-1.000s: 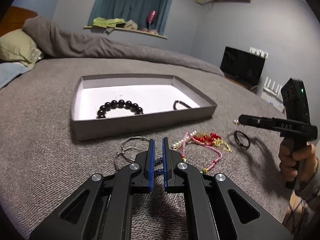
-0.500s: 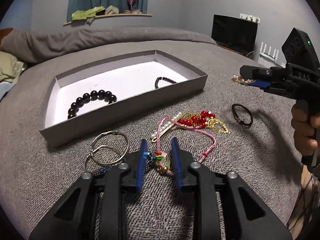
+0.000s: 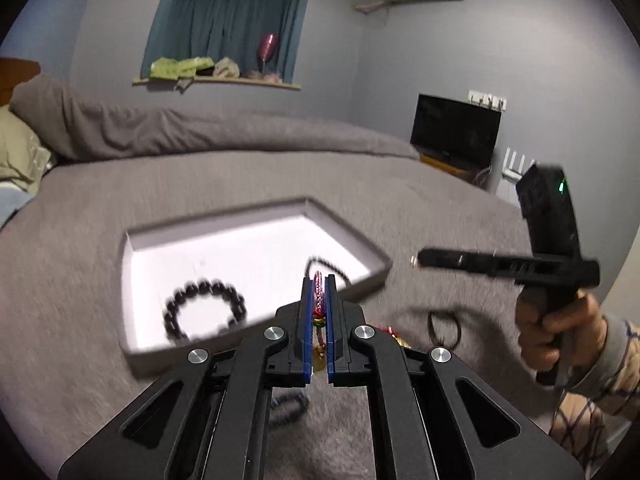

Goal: Organize jewelry
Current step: 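Lower pink bracelet and pearl brooch into the white box, open both tools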

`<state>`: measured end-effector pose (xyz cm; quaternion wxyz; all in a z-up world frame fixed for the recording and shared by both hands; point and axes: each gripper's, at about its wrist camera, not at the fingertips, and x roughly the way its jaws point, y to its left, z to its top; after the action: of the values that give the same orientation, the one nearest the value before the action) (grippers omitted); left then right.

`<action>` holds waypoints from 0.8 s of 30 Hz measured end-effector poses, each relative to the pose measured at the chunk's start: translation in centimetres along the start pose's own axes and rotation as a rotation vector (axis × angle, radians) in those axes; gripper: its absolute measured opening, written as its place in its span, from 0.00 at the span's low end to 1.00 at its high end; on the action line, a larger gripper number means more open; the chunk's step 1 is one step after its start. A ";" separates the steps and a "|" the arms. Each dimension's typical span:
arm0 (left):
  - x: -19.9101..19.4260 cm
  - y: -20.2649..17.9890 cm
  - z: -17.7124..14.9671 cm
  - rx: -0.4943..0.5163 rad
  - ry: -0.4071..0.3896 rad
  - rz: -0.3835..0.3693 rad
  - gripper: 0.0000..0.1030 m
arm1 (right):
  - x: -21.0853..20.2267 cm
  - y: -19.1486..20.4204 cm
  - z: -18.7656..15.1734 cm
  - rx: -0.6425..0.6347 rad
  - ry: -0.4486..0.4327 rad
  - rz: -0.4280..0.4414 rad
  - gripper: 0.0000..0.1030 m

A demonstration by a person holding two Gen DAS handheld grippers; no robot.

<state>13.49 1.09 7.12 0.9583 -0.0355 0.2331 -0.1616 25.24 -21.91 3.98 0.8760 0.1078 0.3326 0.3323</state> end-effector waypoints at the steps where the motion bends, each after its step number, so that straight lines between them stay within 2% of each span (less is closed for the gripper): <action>1: -0.1 0.3 0.6 0.000 -0.008 0.005 0.06 | 0.2 0.1 0.1 -0.009 0.002 -0.006 0.40; 11: 0.7 3.4 3.7 -0.024 -0.028 0.049 0.06 | 3.9 1.2 3.0 -0.096 0.022 -0.045 0.40; 16: 3.0 5.3 5.1 -0.033 -0.006 0.076 0.06 | 7.6 2.2 5.1 -0.167 0.047 -0.083 0.40; 24: 7.5 8.9 6.2 -0.088 0.052 0.136 0.06 | 14.4 2.8 7.9 -0.227 0.150 -0.168 0.40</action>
<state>25.21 7.00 8.08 0.9582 -0.0576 0.2667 -0.0865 37.01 -10.13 3.77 0.8800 -0.0451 0.3653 0.3002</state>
